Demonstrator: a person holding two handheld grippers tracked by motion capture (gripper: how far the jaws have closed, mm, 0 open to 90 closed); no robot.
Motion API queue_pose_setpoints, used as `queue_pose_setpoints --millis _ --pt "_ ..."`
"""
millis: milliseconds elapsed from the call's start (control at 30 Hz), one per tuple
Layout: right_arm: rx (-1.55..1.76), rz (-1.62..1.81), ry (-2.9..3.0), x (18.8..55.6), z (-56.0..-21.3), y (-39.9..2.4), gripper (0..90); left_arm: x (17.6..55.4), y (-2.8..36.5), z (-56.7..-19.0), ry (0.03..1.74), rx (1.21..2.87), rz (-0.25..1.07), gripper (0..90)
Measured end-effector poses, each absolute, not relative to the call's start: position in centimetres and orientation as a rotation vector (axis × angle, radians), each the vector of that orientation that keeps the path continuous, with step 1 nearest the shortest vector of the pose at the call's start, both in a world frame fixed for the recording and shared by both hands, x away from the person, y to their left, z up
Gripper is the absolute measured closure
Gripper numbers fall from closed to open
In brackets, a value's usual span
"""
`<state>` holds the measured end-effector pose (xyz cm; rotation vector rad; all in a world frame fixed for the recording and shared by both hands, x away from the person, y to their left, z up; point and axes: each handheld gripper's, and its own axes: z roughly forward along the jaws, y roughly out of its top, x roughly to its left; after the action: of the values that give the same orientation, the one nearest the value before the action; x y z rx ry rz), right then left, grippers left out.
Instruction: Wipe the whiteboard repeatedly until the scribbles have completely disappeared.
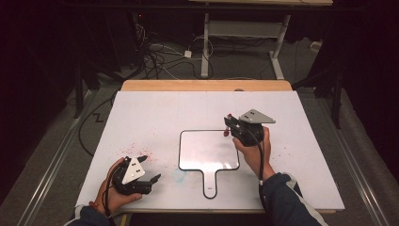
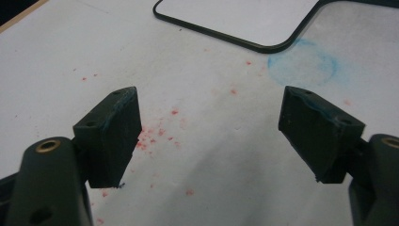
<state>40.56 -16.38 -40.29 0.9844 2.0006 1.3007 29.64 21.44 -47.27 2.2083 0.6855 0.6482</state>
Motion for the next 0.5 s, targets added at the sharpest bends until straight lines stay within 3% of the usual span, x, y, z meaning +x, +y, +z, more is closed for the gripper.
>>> queue_pose_setpoints --millis 500 --pt "0.936 1.334 2.003 36.4 -38.8 -20.6 81.5 29.8 21.4 -47.3 0.690 2.207 0.652 20.5"
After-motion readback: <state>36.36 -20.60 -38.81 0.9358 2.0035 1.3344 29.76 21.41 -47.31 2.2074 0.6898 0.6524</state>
